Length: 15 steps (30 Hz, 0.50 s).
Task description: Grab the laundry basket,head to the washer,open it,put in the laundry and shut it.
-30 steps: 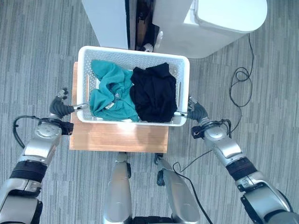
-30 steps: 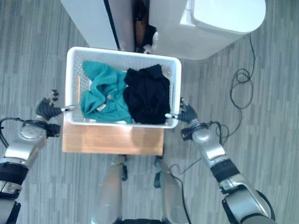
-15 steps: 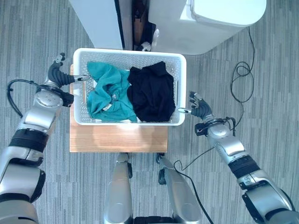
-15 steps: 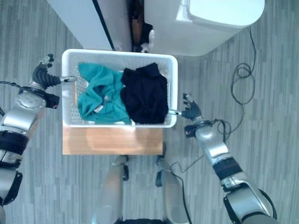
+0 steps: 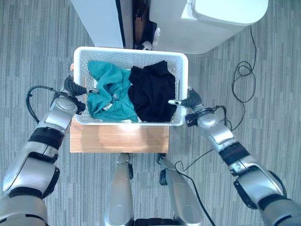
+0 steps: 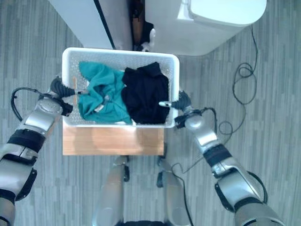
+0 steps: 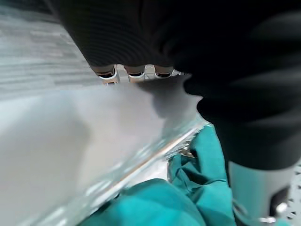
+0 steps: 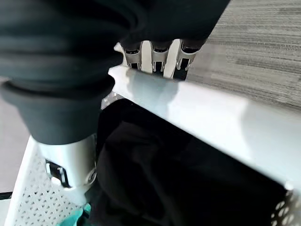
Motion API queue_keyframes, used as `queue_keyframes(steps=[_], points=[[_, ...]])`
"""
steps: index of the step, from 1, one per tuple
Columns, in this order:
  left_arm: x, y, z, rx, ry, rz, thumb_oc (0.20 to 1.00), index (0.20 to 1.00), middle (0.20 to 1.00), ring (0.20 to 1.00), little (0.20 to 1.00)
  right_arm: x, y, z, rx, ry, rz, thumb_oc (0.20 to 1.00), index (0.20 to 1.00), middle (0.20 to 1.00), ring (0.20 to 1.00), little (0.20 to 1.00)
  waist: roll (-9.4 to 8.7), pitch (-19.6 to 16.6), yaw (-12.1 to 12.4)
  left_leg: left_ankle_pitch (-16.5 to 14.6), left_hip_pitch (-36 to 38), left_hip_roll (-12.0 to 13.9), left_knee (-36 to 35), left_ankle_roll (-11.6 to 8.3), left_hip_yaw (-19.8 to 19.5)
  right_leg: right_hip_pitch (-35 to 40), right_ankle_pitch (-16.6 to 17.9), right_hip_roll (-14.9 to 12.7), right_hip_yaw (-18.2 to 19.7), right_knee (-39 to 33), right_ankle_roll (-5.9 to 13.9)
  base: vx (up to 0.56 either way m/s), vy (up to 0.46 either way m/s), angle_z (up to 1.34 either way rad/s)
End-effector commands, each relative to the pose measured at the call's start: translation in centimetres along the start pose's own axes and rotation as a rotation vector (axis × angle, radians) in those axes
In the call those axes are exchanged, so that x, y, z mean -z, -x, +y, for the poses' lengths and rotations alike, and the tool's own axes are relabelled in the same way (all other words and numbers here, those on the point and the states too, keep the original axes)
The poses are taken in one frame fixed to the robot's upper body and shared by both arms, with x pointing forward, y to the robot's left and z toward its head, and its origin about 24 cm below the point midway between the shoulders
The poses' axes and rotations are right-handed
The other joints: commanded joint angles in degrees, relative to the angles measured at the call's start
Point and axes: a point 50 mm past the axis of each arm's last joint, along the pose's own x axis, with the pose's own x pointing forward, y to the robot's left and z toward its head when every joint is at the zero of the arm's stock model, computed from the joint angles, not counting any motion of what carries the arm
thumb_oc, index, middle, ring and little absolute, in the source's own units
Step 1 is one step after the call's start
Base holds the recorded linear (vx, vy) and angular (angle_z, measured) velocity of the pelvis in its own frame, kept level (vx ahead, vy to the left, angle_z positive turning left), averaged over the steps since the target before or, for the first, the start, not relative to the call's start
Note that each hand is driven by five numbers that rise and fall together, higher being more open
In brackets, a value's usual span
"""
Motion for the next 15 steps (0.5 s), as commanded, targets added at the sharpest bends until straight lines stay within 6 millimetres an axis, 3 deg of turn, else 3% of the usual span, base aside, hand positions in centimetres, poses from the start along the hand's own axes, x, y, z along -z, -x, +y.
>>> queue_keyframes(steps=[1,5,15], points=[[-2.6,-0.4,0.7,-0.090,0.000,-0.086,1.000,1.000,1.000,1.000,1.000,-1.7,0.3,0.8,-0.022,-0.020,-0.098,1.000,1.000,1.000,1.000,1.000,1.01,-1.6,0.2,-6.9,-1.8,1.8,6.3,-1.44,-3.8,-1.1,-2.1,-9.8,-2.8,3.7,6.15,-0.01,-0.033,0.00],[-1.9,-0.1,0.3,-0.082,-0.025,-0.077,1.000,1.000,1.000,1.000,1.000,-1.7,0.4,1.0,-0.023,-0.024,-0.100,1.000,1.000,1.000,1.000,1.000,1.35,-1.4,0.5,-6.6,-2.2,1.8,6.0,-1.54,-3.8,-1.5,-2.0,-10.0,-2.9,3.8,6.11,0.00,0.000,0.00],[-2.1,-0.3,-3.3,-0.004,0.002,-0.034,1.000,1.000,1.000,1.000,1.000,-1.6,0.1,1.3,-0.016,-0.014,-0.082,1.000,1.000,1.000,1.000,1.000,1.11,-0.9,-0.2,-5.1,-4.1,1.8,5.2,-1.91,-4.1,-3.1,-1.2,-10.1,-3.7,3.2,6.12,-0.01,-0.007,0.04]])
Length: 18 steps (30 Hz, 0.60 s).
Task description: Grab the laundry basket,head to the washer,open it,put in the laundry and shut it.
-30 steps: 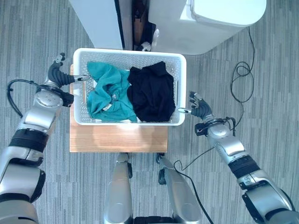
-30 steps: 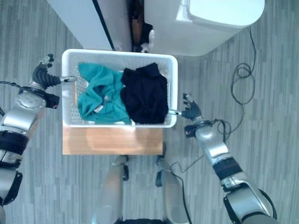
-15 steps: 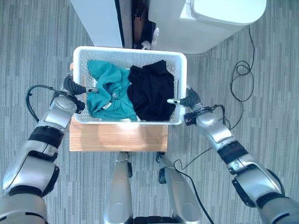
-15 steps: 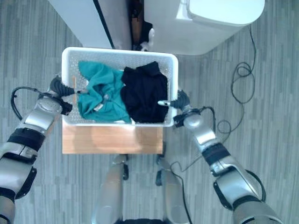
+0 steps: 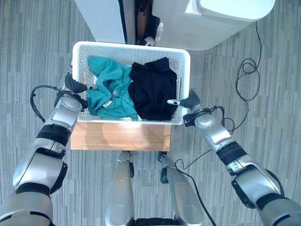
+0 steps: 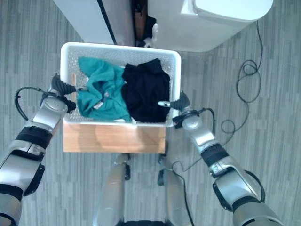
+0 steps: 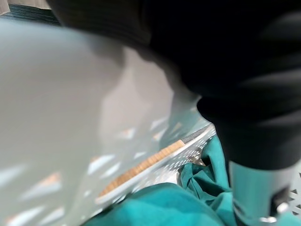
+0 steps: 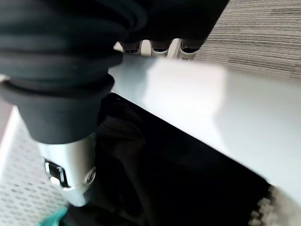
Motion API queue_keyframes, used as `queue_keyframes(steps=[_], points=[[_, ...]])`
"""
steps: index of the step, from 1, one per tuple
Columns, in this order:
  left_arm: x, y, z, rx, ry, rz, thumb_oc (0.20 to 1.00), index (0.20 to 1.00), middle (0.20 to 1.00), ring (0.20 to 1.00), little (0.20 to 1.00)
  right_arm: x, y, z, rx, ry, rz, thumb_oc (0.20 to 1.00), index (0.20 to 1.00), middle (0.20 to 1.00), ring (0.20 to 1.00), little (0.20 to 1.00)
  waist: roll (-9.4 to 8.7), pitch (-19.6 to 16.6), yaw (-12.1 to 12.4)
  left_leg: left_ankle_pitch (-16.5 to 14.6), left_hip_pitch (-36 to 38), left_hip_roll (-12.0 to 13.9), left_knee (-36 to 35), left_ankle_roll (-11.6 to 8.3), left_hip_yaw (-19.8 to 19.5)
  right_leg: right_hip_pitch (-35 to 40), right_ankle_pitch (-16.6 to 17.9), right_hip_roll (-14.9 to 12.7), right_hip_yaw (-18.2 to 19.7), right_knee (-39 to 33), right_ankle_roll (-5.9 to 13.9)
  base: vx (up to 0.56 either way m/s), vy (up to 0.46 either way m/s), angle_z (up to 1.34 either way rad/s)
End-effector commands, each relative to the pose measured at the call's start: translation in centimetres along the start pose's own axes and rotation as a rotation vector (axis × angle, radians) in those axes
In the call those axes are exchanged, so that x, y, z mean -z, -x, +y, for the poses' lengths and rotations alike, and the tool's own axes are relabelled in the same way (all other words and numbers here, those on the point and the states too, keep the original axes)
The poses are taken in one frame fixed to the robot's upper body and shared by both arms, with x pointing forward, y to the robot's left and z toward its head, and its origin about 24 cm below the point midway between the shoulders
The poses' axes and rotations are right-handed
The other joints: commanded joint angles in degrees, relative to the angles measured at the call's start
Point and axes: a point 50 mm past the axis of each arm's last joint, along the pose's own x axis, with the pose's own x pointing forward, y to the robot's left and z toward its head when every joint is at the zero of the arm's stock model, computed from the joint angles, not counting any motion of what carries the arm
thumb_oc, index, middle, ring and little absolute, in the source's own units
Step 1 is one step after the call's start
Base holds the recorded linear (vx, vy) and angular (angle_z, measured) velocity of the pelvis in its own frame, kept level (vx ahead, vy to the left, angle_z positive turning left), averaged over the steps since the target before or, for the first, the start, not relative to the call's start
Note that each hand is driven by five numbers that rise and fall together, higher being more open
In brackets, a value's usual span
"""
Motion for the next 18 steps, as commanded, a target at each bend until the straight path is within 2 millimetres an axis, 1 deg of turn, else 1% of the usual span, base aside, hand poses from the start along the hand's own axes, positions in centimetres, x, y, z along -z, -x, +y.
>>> queue_keyframes(steps=[1,2,3,4,5,6,9,12,14,18], points=[[-1.6,0.3,-2.8,0.090,-0.013,-0.043,1.000,1.000,1.000,1.000,1.000,-2.8,0.1,0.6,-0.029,-0.035,-0.130,1.000,1.000,1.000,1.000,1.000,0.45,-1.1,-0.4,-5.9,-3.2,2.0,6.1,-1.61,-3.1,-2.2,-1.0,-10.0,-2.7,2.7,6.24,-0.01,0.003,0.05],[-1.6,0.3,-2.8,0.090,-0.013,-0.043,1.000,1.000,1.000,1.000,1.000,-2.8,0.2,0.6,-0.029,-0.035,-0.130,1.000,1.000,1.000,1.000,1.000,0.45,-1.1,-0.4,-5.9,-3.2,2.0,6.1,-1.61,-3.1,-2.2,-1.0,-10.0,-2.7,2.7,6.24,0.00,0.000,0.00],[-1.8,0.3,-2.8,0.091,-0.019,-0.049,0.821,0.821,0.821,0.821,0.821,-2.8,0.2,0.5,-0.029,-0.036,-0.134,1.000,1.000,1.000,1.000,1.000,0.39,-1.1,-0.4,-5.8,-3.2,2.0,6.0,-1.65,-3.0,-2.3,-1.0,-10.0,-2.7,2.7,6.27,0.00,0.000,0.00],[-1.9,0.2,-2.8,0.092,-0.025,-0.052,0.711,0.711,0.711,0.711,0.711,-2.9,0.3,0.4,-0.031,-0.034,-0.138,1.000,1.000,1.000,1.000,1.000,0.32,-1.1,-0.5,-5.7,-3.4,2.0,5.8,-1.71,-3.0,-2.5,-0.9,-10.0,-2.8,2.7,6.30,0.00,0.000,0.00],[-2.0,0.1,-2.7,0.089,-0.034,-0.056,0.711,0.711,0.711,0.711,0.711,-2.8,0.4,0.3,-0.033,-0.029,-0.140,1.000,1.000,1.000,1.000,1.000,0.22,-1.1,-0.6,-5.7,-3.5,2.1,5.7,-1.78,-3.0,-2.6,-0.9,-10.0,-2.8,2.7,6.30,0.00,0.000,0.00],[-2.2,0.0,-2.5,0.077,-0.037,-0.057,0.200,0.200,0.200,0.200,0.200,-2.8,0.4,0.1,-0.030,-0.022,-0.143,0.200,0.200,0.200,0.200,0.200,0.16,-1.2,-0.7,-5.5,-3.6,2.1,5.5,-1.83,-3.1,-2.7,-0.9,-10.0,-2.8,2.6,6.31,0.00,-0.016,0.03],[-2.5,0.0,-2.4,0.070,-0.062,-0.075,0.200,0.200,0.200,0.200,0.200,-3.1,0.7,-0.3,-0.022,-0.007,-0.169,0.200,0.200,0.200,0.200,0.200,0.05,-1.3,-0.9,-5.1,-3.8,2.2,4.9,-2.05,-3.2,-3.0,-0.8,-10.0,-3.0,2.4,6.41,0.01,-0.016,0.05],[-3.2,0.5,-2.4,0.043,-0.083,-0.144,0.200,0.200,0.200,0.200,0.200,-3.1,1.1,-1.3,0.030,0.015,-0.195,0.200,0.200,0.200,0.200,0.200,0.19,-1.4,-0.8,-4.5,-3.7,2.1,3.6,-2.19,-3.3,-2.9,-0.8,-9.9,-3.3,2.1,6.43,0.01,-0.042,0.17],[-3.1,0.7,-2.4,0.038,-0.081,-0.149,0.200,0.200,0.200,0.200,0.200,-3.1,1.3,-1.5,0.040,0.022,-0.201,0.200,0.200,0.200,0.200,0.200,0.24,-1.5,-0.8,-4.3,-3.5,2.0,3.1,-2.25,-3.3,-2.8,-0.9,-9.9,-3.4,2.0,6.44,0.01,-0.016,0.10],[-2.8,1.0,-2.5,0.026,-0.055,-0.163,0.200,0.200,0.200,0.200,0.200,-2.8,1.6,-2.0,0.082,0.008,-0.205,0.200,0.200,0.200,0.200,0.200,0.60,-2.0,-0.8,-2.9,-2.6,1.7,0.8,-2.46,-3.0,-2.5,-1.0,-10.2,-3.7,1.8,6.61,0.00,-0.007,0.02]])
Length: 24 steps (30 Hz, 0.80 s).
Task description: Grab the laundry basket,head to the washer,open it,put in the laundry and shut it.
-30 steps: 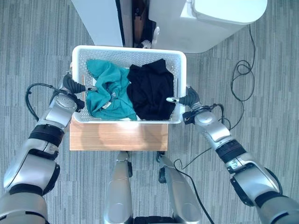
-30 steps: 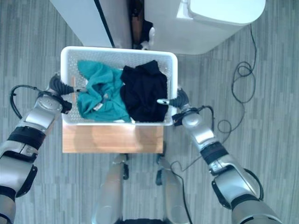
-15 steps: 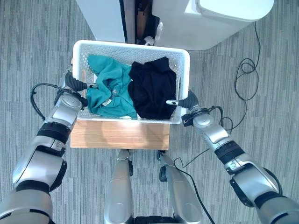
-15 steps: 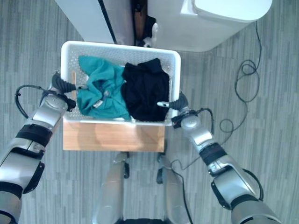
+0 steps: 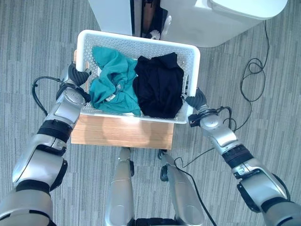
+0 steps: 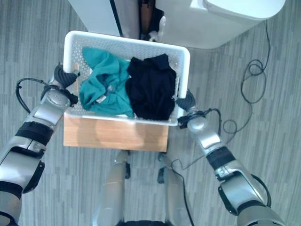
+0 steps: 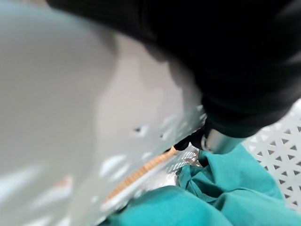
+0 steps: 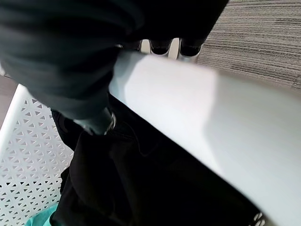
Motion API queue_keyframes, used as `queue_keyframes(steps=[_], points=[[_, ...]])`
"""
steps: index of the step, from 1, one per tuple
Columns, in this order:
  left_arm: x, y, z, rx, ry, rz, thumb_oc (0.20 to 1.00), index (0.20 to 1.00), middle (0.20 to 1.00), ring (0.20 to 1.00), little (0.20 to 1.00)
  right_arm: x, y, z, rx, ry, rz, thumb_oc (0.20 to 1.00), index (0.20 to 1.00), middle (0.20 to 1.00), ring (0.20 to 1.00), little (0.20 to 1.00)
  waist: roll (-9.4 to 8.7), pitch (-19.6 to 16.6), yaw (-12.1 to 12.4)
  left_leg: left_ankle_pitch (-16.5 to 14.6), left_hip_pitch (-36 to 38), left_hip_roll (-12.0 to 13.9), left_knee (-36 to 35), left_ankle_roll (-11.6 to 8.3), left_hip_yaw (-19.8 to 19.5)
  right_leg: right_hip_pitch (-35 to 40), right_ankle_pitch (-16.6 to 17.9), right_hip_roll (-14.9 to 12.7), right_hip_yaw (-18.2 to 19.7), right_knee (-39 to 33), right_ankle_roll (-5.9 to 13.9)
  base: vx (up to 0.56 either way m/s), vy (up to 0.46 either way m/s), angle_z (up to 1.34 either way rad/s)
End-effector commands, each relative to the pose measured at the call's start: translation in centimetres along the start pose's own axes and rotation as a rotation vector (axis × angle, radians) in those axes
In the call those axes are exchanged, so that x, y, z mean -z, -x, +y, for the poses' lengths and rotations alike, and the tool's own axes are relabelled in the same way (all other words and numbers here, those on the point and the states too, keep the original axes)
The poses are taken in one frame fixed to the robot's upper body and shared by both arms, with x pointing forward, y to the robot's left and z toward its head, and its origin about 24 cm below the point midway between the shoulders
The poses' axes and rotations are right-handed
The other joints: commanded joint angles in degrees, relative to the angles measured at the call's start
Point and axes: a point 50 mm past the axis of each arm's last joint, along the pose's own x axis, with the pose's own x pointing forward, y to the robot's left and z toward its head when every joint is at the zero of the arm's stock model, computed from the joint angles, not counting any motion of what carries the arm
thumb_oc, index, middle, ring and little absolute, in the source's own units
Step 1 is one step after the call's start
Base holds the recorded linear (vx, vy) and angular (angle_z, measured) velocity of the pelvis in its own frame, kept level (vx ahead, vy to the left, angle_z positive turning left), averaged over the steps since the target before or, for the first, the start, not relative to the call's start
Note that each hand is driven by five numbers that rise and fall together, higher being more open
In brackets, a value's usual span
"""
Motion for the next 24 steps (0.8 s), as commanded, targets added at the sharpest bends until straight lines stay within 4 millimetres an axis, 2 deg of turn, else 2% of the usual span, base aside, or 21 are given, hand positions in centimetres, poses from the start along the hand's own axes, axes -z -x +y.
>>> queue_keyframes(steps=[1,6,11,12,13,14,16,17,18,21,24], points=[[-0.4,0.9,-2.9,0.062,0.003,-0.047,0.200,0.200,0.200,0.200,0.200,-2.5,0.6,-0.4,0.017,-0.018,-0.150,0.200,0.200,0.200,0.200,0.200,0.70,-2.1,-0.8,-5.5,-0.9,2.4,4.4,-2.01,-1.1,-0.4,-1.0,-9.8,-1.7,1.9,6.65,0.00,0.000,0.06],[0.1,1.9,-3.6,0.097,0.051,-0.086,0.200,0.200,0.200,0.200,0.200,-1.9,1.4,-1.5,0.048,-0.044,-0.148,0.200,0.200,0.200,0.200,0.200,1.51,-3.8,-0.9,-4.3,1.7,2.1,1.2,-2.10,-0.8,0.5,-1.5,-10.2,-2.3,2.3,6.90,0.01,0.000,0.02],[2.0,4.6,-3.5,0.219,0.015,-0.172,0.200,0.200,0.200,0.200,0.200,-1.9,3.8,-4.5,0.091,-0.080,-0.195,0.200,0.200,0.200,0.200,0.200,1.69,-6.1,-1.0,-5.6,5.7,2.3,1.1,-1.74,-0.9,3.0,-3.0,-10.1,-0.9,4.1,6.72,0.04,-0.011,0.07],[2.1,4.7,-3.5,0.219,0.015,-0.171,0.200,0.200,0.200,0.200,0.200,-1.9,3.8,-4.5,0.091,-0.080,-0.194,0.200,0.200,0.200,0.200,0.200,1.69,-6.1,-1.0,-5.6,5.8,2.3,1.1,-1.74,-0.9,3.0,-3.0,-10.1,-0.9,4.1,6.72,0.06,-0.019,0.06],[2.6,5.8,-3.1,0.254,0.001,-0.206,0.200,0.200,0.200,0.200,0.200,-2.4,4.7,-5.7,0.098,-0.077,-0.230,0.200,0.200,0.200,0.200,0.200,1.56,-6.8,-1.0,-6.2,7.2,2.6,1.4,-1.63,-1.0,4.1,-3.6,-9.7,-0.6,4.6,6.50,0.04,-0.015,0.03],[2.7,5.9,-3.1,0.256,0.001,-0.204,0.200,0.200,0.200,0.200,0.200,-2.3,4.7,-5.7,0.096,-0.077,-0.228,0.200,0.200,0.200,0.200,0.200,1.57,-6.8,-1.0,-6.3,7.4,2.7,1.4,-1.64,-0.9,4.3,-3.6,-9.7,-0.5,4.6,6.50,0.06,-0.045,-0.05],[2.9,7.5,-2.9,0.303,-0.003,-0.253,0.200,0.200,0.200,0.200,0.200,-2.9,5.8,-7.3,0.100,-0.111,-0.265,0.200,0.200,0.200,0.200,0.200,1.09,-8.0,-1.1,-6.0,10.5,3.6,0.9,-1.91,-0.6,7.2,-3.9,-9.1,-1.0,4.2,6.34,0.07,-0.088,-0.07],[2.4,8.5,-2.6,0.337,-0.001,-0.303,0.200,0.200,0.200,0.200,0.200,-3.2,6.6,-8.7,0.106,-0.123,-0.286,0.200,0.200,0.200,0.200,0.200,0.94,-9.0,-1.2,-6.2,13.0,4.6,0.2,-2.31,-0.6,8.9,-5.3,-8.5,-1.3,4.9,6.28,0.06,-0.084,-0.01],[2.5,8.6,-2.6,0.338,-0.001,-0.302,0.200,0.200,0.200,0.200,0.200,-3.2,6.7,-8.7,0.105,-0.123,-0.286,0.200,0.200,0.200,0.200,0.200,0.93,-9.0,-1.3,-5.7,13.0,4.5,-0.1,-2.26,-0.6,8.9,-4.9,-8.6,-1.4,4.7,6.24,0.08,-0.093,0.02],[2.0,9.9,-2.5,0.404,0.029,-0.351,0.200,0.200,0.200,0.200,0.200,-3.3,7.8,-11.1,0.127,-0.107,-0.290,0.200,0.200,0.200,0.200,0.200,1.06,-11.0,-1.8,-5.3,16.4,5.8,-1.4,-2.77,-0.8,11.2,-7.5,-7.6,-2.0,6.8,5.95,0.05,-0.071,0.01],[1.7,11.0,-3.6,0.488,0.078,-0.372,0.200,0.200,0.200,0.200,0.200,-3.0,9.3,-13.2,0.137,-0.071,-0.269,0.200,0.200,0.200,0.200,0.200,1.45,-13.9,-3.1,-4.3,20.5,7.1,-2.9,-3.07,-0.6,13.9,-9.7,-6.2,-2.2,8.6,5.66,0.07,-0.090,0.01]])
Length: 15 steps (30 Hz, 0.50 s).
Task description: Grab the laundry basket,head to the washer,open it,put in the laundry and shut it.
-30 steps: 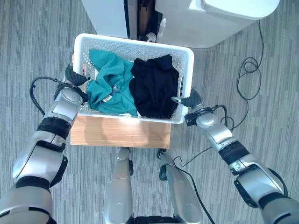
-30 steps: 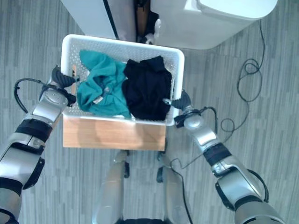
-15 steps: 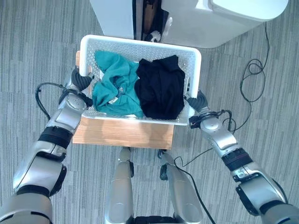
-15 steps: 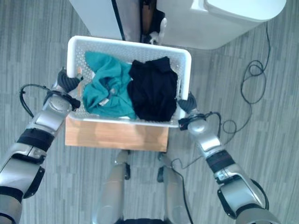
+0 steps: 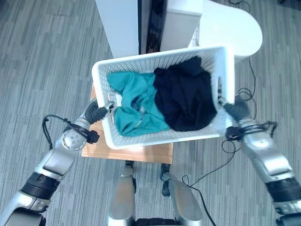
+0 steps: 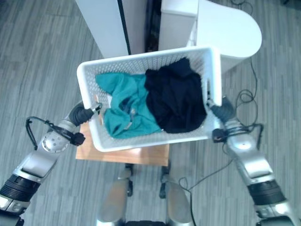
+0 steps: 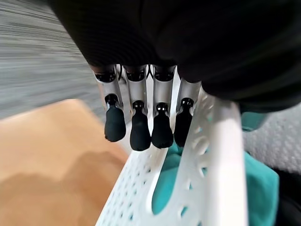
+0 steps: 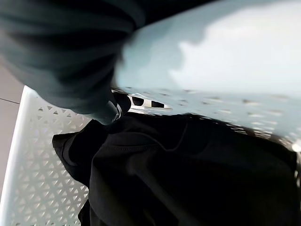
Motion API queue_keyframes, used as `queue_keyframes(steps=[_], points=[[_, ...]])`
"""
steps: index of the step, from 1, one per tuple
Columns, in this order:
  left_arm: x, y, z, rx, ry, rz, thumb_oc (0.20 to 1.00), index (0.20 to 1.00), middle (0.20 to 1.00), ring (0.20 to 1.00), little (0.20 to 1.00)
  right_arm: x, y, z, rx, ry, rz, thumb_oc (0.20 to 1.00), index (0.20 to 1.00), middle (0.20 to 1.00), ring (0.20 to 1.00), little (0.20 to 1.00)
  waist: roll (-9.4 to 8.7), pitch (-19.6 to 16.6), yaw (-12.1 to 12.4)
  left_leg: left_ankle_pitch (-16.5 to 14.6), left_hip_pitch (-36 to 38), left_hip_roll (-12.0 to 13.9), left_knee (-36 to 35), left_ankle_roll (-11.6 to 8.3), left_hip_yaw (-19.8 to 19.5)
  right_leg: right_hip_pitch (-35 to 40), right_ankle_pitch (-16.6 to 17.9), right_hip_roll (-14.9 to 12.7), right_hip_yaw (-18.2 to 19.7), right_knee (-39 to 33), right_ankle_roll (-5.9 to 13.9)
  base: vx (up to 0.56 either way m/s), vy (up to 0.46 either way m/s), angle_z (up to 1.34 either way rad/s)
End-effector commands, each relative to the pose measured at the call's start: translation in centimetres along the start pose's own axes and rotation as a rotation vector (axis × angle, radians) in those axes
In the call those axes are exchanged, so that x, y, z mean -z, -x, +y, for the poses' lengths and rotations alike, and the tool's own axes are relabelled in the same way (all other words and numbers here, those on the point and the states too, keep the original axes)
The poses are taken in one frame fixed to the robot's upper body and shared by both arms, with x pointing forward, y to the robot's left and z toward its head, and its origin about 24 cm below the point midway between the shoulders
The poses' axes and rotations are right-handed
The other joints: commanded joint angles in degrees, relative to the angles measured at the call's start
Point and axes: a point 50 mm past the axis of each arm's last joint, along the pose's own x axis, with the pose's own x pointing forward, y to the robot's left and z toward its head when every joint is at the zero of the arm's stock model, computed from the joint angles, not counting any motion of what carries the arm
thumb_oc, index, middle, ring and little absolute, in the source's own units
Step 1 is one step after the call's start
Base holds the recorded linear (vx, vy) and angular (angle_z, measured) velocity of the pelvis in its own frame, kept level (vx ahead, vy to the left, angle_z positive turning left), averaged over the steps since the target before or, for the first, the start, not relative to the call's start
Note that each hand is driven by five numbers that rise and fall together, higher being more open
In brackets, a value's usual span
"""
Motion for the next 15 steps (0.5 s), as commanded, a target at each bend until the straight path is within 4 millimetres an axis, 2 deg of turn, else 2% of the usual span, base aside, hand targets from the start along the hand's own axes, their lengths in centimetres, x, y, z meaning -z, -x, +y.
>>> queue_keyframes(steps=[1,2,6,11,13,15], points=[[0.5,0.0,-0.9,0.055,0.020,-0.021,0.200,0.200,0.200,0.200,0.200,-2.6,0.8,-3.0,0.032,-0.015,-0.133,0.200,0.200,0.200,0.200,0.200,0.32,-13.2,-2.8,-2.8,1.8,8.5,2.6,-3.73,-0.6,-2.3,-6.2,-4.6,-1.9,8.2,4.59,0.04,-0.085,0.02],[0.5,0.0,-1.0,0.058,0.022,-0.022,0.200,0.200,0.200,0.200,0.200,-2.6,0.8,-3.1,0.034,-0.013,-0.131,0.200,0.200,0.200,0.200,0.200,0.43,-13.2,-2.7,-2.8,2.0,8.5,2.5,-3.77,-0.7,-2.2,-6.2,-4.6,-1.9,8.2,4.57,0.02,-0.073,0.02],[-0.1,-1.0,-3.1,0.113,0.101,-0.035,0.200,0.200,0.200,0.200,0.200,-1.5,2.2,-4.8,0.045,0.034,-0.049,0.200,0.200,0.200,0.200,0.200,0.69,-17.1,-4.4,-1.4,6.3,9.8,1.1,-4.24,0.5,2.3,-7.7,-2.7,-1.7,6.8,3.95,0.08,-0.099,0.00],[-0.3,-1.9,-3.6,0.114,0.130,-0.029,0.200,0.200,0.200,0.200,0.200,-1.2,3.5,-5.5,0.020,0.054,-0.004,0.200,0.200,0.200,0.200,0.200,1.39,-19.0,-5.4,0.2,8.8,11.1,0.0,-4.82,1.3,5.0,-8.2,-1.1,-1.4,4.5,3.38,0.03,-0.087,-0.06],[-0.5,-2.5,-3.4,0.107,0.127,-0.031,0.200,0.200,0.200,0.200,0.200,-0.9,4.4,-6.0,0.019,0.053,0.024,0.200,0.200,0.200,0.200,0.200,2.38,-19.9,-6.1,3.2,9.4,11.6,-1.8,-5.81,1.6,6.1,-8.3,-0.4,-1.6,2.7,3.23,-0.06,-0.026,-0.14],[-0.8,-2.9,-3.5,0.112,0.123,-0.040,0.200,0.200,0.200,0.200,0.200,-0.8,4.6,-6.2,0.025,0.054,0.030,0.200,0.200,0.200,0.200,0.200,2.73,-20.1,-6.3,3.9,9.5,11.5,-2.6,-6.00,1.4,6.1,-8.2,-0.4,-1.6,2.2,3.21,-0.08,0.012,-0.08]])
